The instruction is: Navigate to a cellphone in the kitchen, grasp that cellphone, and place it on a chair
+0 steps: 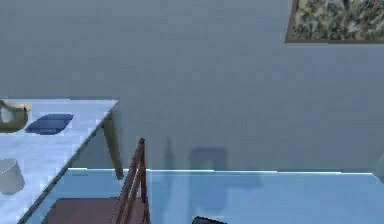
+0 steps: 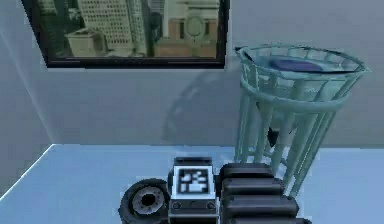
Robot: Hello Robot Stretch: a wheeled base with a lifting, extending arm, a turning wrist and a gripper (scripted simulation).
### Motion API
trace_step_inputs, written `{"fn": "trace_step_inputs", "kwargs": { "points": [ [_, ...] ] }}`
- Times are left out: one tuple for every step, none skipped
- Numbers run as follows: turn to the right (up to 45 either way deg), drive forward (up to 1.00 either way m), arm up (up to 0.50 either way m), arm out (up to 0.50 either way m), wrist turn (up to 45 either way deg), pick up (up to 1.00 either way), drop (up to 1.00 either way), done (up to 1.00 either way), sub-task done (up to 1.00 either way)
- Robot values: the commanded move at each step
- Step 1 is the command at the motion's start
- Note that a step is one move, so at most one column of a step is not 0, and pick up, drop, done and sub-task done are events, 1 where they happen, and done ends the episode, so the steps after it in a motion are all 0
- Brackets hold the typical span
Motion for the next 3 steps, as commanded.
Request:
{"fn": "trace_step_inputs", "kwargs": {
  "points": [
    [-33.0,0.0,0.0,0.0,0.0,0.0,0.0,0.0,0.0],
    [-36.0,0.0,0.0,0.0,0.0,0.0,0.0,0.0,0.0],
    [0.0,0.4,0.0,0.0,0.0,0.0,0.0,0.0,0.0]
  ]
}}
